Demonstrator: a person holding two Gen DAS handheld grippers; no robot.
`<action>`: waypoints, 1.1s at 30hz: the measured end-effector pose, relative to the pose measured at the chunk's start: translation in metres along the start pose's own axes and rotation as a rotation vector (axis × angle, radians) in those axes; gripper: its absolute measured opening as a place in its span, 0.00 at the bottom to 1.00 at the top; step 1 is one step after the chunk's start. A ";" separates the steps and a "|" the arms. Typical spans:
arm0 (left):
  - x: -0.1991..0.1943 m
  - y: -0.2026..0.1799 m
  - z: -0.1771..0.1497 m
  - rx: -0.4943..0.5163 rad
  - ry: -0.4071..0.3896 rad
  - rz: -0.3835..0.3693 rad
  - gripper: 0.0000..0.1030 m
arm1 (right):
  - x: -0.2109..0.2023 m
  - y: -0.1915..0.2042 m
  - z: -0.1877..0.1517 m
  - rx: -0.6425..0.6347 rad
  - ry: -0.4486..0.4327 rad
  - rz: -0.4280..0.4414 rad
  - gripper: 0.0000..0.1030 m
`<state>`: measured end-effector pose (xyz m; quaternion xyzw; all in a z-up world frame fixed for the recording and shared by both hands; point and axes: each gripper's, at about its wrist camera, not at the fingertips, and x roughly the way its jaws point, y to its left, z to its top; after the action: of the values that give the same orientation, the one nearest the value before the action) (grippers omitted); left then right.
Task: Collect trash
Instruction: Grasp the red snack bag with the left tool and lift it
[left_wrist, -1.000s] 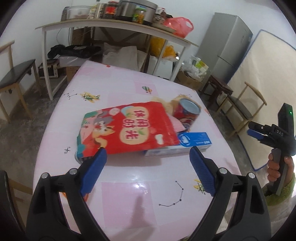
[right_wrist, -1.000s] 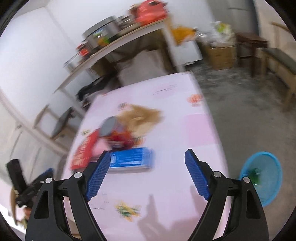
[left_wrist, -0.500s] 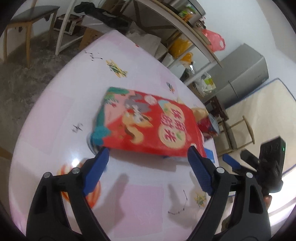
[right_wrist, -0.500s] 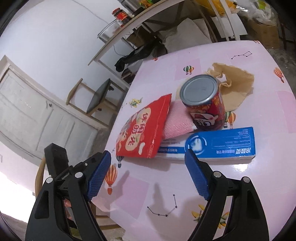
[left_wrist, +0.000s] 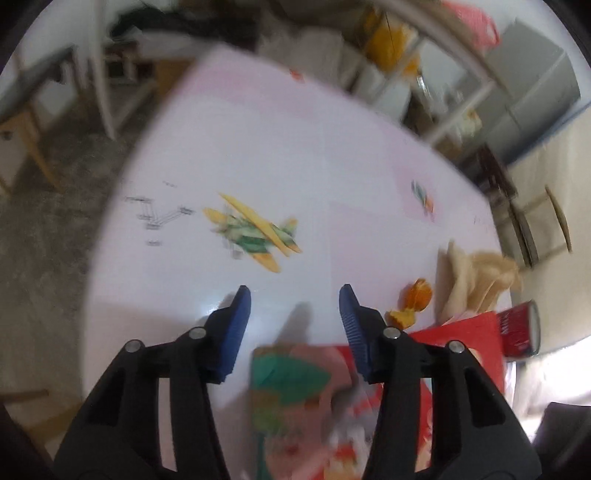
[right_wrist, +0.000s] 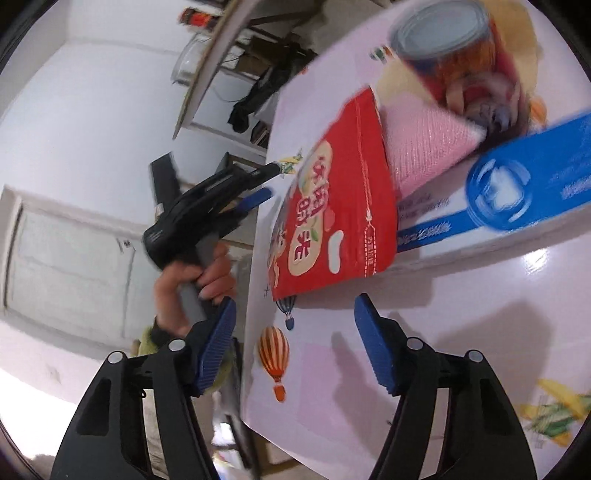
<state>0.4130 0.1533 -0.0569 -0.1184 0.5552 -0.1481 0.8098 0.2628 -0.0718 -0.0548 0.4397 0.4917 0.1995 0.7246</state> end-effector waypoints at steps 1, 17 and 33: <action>0.000 -0.003 -0.001 0.012 -0.016 0.012 0.36 | 0.003 -0.003 0.002 0.017 -0.010 -0.007 0.57; -0.059 -0.006 -0.162 -0.086 0.083 -0.249 0.30 | -0.035 -0.022 -0.019 -0.075 0.003 -0.074 0.14; -0.070 -0.053 -0.216 -0.045 0.035 -0.392 0.62 | -0.056 -0.040 -0.022 -0.344 0.105 -0.325 0.09</action>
<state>0.1820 0.1244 -0.0543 -0.2396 0.5387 -0.2926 0.7529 0.2130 -0.1240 -0.0602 0.2136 0.5518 0.1837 0.7849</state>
